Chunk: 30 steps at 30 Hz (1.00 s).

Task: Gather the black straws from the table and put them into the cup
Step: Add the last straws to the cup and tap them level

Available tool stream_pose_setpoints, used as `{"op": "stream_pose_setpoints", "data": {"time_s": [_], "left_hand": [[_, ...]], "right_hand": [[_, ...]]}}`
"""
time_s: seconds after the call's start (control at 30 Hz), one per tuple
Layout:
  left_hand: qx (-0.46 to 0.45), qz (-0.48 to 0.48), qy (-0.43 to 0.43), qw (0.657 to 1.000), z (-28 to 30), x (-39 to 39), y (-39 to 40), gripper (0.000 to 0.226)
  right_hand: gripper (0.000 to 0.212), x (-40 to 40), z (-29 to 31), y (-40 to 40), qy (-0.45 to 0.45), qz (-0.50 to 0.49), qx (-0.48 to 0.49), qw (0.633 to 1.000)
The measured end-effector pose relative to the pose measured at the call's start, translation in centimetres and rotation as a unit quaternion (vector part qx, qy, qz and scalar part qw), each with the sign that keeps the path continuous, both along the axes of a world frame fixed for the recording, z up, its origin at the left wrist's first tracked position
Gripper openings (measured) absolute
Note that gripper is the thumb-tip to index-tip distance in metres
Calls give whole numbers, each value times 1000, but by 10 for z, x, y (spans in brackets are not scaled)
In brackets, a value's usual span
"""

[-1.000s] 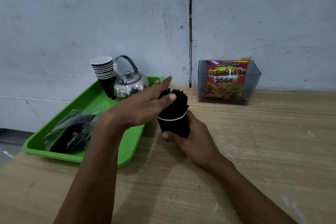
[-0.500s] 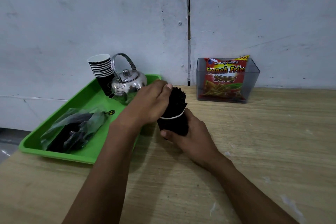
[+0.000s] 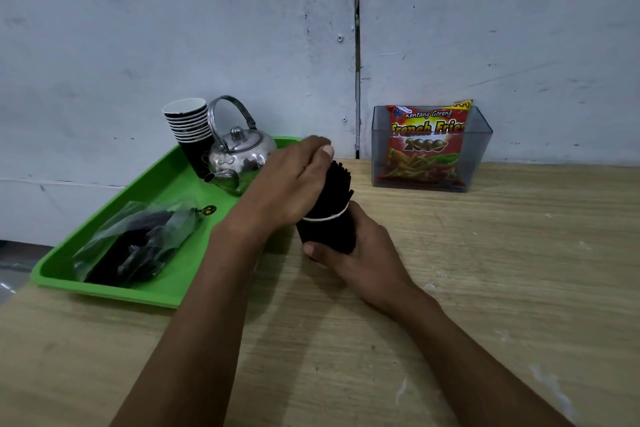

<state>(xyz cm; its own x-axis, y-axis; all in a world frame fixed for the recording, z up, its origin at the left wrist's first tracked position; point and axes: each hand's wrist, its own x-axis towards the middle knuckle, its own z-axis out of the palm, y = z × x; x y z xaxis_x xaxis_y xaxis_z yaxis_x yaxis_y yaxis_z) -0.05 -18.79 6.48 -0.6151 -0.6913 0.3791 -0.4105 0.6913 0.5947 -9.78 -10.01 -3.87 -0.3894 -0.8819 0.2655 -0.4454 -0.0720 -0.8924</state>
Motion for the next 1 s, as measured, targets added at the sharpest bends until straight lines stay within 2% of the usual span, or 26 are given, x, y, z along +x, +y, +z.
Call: {"op": "stream_pose_setpoints", "data": {"time_s": [0.07,0.13,0.23,0.27,0.33,0.43,0.57,0.63,0.7,0.83,0.9,1.0], "left_hand": [[-37,11,25,999,5,0,3,38],[-71,17,5,997,8,-2,7,55],[-95,15,-150,984,6,-7,14,79],[-114,17,-193,975,3,-8,14,77],[-130,14,-207,970,-2,-9,10,61],[-94,-11,-172,981,-1,-6,3,51],[-60,-34,-138,988,4,0,3,66],[-60,-28,-103,993,7,2,5,75],[-63,-11,-46,997,10,7,7,74],[-20,35,89,995,4,24,7,63],[41,49,131,989,-1,35,11,72],[107,65,168,978,-13,49,23,93]], "right_hand": [[57,0,0,0,-4,-1,0,1000],[57,0,-1,0,-16,5,0,1000],[59,1,-1,0,-15,12,4,1000],[60,1,0,0,-11,15,2,1000],[58,0,-1,0,-12,17,-4,1000],[55,0,-2,0,-17,11,-2,1000],[60,-1,-1,-1,-20,15,-1,1000],[62,-2,-1,-1,-27,14,-1,1000],[65,-2,0,1,-25,11,-2,1000],[96,-7,3,3,-3,22,14,1000],[107,-12,6,8,0,39,27,999],[105,-24,12,19,-1,53,45,998]]}}
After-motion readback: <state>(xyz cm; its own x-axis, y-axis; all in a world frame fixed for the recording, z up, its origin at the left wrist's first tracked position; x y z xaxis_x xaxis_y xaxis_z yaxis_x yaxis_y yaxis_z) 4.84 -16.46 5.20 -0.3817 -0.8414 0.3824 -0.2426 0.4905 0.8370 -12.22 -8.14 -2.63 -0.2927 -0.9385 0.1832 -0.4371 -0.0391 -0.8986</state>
